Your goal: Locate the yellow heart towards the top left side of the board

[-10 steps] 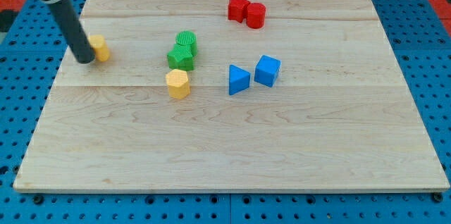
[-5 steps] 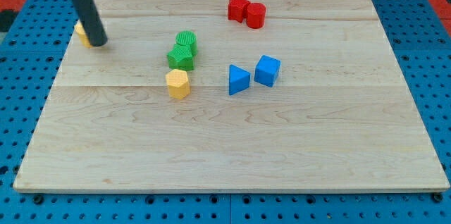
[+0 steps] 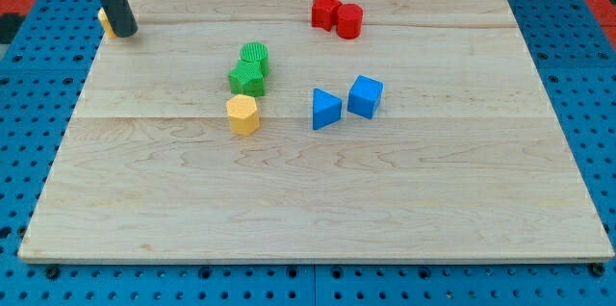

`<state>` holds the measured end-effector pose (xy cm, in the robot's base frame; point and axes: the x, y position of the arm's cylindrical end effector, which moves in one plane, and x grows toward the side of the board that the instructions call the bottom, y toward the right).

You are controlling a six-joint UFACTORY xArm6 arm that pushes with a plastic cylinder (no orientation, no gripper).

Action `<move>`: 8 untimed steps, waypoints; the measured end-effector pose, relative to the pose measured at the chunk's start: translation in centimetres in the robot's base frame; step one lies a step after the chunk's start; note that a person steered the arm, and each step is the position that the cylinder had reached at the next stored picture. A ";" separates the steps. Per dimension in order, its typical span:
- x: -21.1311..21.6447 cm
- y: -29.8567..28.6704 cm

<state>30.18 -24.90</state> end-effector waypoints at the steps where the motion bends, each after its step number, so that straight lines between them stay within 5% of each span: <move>1: 2.9 -2.8; 2: 0.8 -5.6; 5: -4.9 0.7; 8: -5.6 0.9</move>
